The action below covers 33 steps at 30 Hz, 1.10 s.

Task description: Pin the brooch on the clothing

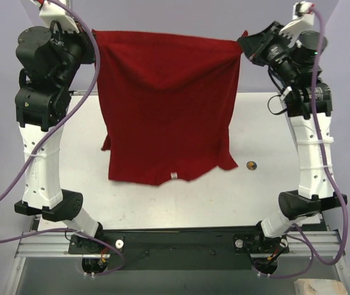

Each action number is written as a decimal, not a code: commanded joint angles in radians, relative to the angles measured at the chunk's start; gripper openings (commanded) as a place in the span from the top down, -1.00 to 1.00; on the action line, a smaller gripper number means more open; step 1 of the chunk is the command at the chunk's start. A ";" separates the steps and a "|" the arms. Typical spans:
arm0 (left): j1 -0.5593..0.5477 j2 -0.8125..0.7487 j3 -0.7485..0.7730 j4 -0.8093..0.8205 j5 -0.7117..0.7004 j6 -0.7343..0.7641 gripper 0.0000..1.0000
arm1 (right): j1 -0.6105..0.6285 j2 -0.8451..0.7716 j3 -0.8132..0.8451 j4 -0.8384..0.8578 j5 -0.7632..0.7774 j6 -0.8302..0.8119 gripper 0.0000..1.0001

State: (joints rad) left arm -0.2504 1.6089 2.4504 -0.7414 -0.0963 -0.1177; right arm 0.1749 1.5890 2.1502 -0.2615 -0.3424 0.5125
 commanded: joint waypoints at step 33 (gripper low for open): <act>0.017 -0.293 -0.312 0.108 0.169 -0.125 1.00 | -0.034 -0.436 -0.414 0.237 -0.081 0.098 1.00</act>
State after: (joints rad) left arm -0.2420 1.1862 2.1246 -0.5999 0.1181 -0.2428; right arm 0.1341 1.0538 1.7607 -0.0975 -0.4339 0.6209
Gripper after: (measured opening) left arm 0.026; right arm 0.071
